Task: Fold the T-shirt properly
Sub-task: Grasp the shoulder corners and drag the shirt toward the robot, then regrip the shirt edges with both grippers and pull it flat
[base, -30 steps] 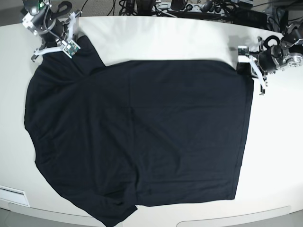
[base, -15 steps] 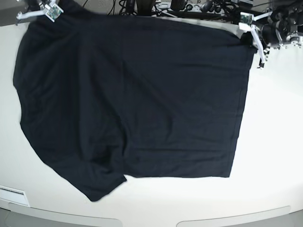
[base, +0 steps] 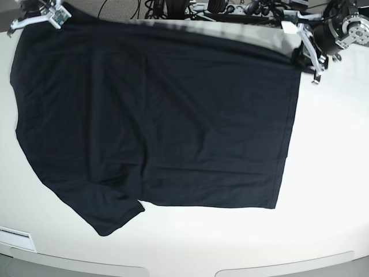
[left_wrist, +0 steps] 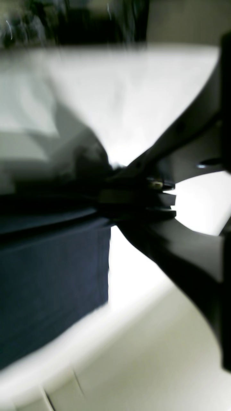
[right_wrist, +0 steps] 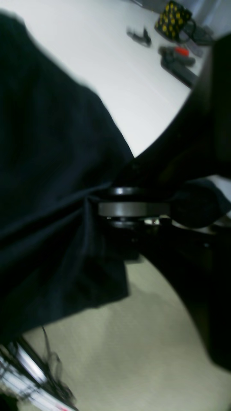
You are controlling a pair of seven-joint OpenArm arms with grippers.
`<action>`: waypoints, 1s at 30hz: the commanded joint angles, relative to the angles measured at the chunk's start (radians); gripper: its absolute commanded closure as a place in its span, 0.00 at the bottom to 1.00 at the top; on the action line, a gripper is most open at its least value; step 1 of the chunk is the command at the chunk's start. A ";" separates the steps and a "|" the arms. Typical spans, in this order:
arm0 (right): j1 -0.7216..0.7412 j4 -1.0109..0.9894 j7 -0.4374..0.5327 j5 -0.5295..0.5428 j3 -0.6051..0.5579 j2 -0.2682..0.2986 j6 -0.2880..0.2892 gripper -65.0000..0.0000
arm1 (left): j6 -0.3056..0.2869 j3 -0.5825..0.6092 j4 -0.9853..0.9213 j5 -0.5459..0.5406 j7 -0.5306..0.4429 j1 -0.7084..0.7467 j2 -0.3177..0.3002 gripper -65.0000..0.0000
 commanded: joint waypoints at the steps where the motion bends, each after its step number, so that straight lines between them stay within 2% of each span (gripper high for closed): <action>1: 0.013 0.013 0.003 -0.017 0.026 0.013 -0.013 1.00 | 0.035 -0.007 0.007 0.045 0.032 -0.008 -0.008 1.00; 4: 0.086 0.013 0.038 0.031 0.071 0.039 -0.006 1.00 | 0.119 -0.007 0.007 0.130 0.037 -0.010 -0.008 1.00; 7: 0.151 0.013 0.087 0.092 0.088 0.065 0.006 1.00 | 0.148 -0.007 0.007 0.169 0.041 -0.011 0.003 1.00; 13: 0.307 0.013 0.148 0.227 0.085 0.079 0.090 1.00 | 0.210 -0.039 0.007 0.231 0.036 -0.012 0.139 1.00; 21: 0.456 -0.044 0.182 0.304 0.059 0.081 0.140 1.00 | 0.213 -0.195 0.007 0.161 -0.026 -0.012 0.261 1.00; 27: 0.522 -0.109 0.181 0.298 -0.003 0.081 0.140 1.00 | 0.206 -0.270 -0.084 0.050 -0.160 -0.012 0.334 1.00; 30: 0.558 -0.156 0.175 0.297 -0.016 0.081 0.118 1.00 | 0.206 -0.274 -0.155 0.033 -0.208 -0.012 0.361 1.00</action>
